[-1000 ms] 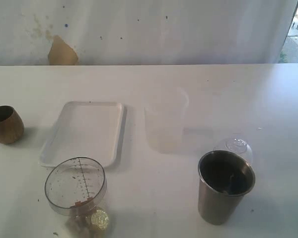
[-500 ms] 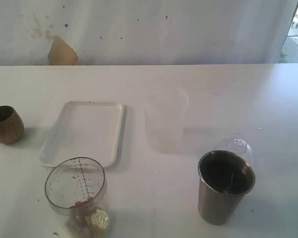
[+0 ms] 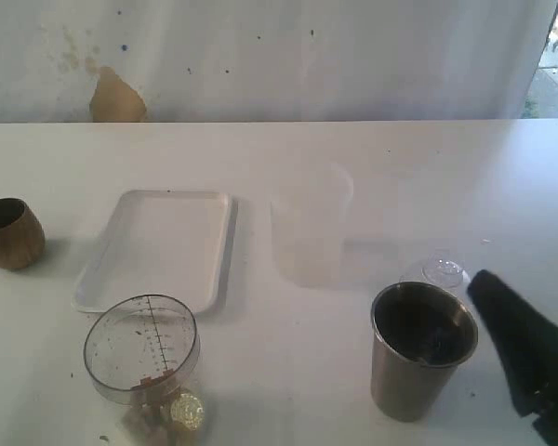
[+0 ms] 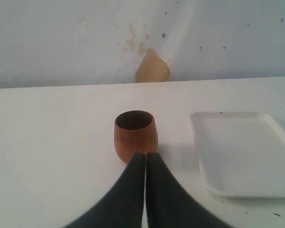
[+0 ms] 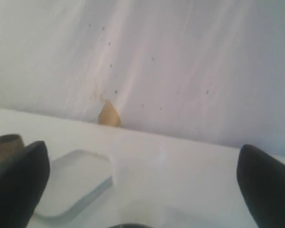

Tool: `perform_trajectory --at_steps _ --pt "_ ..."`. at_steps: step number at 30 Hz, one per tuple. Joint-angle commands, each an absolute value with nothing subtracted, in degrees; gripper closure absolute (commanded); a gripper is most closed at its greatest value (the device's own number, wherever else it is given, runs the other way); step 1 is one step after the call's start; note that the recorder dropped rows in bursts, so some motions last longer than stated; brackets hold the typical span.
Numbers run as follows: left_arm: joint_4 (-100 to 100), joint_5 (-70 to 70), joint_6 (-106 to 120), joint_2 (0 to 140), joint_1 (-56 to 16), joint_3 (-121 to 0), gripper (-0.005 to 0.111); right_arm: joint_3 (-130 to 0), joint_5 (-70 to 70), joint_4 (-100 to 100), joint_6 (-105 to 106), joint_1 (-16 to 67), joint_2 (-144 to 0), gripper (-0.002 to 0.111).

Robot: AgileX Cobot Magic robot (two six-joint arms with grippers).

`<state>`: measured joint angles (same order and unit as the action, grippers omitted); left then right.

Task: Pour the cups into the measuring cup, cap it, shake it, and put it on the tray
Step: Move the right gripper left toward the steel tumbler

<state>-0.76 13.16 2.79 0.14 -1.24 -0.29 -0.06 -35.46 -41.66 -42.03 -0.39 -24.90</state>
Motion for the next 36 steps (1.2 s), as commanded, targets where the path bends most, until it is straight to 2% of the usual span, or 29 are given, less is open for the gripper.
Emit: perform_trajectory --at_steps 1,6,17,36 --pt "-0.6 13.0 2.6 0.0 -1.3 0.0 0.106 0.0 -41.5 -46.5 -43.5 -0.6 -35.6 0.007" --pt "-0.6 13.0 2.6 0.0 -1.3 0.0 0.106 0.0 -48.2 -51.2 -40.1 -0.6 -46.3 0.007" --pt "-0.6 13.0 2.6 0.0 -1.3 0.0 0.106 0.0 -48.8 -45.9 -26.5 -0.6 -60.3 0.007" --pt "-0.6 13.0 2.6 0.0 -1.3 0.0 0.106 0.0 -49.7 -46.5 -26.1 -0.6 -61.8 0.007"
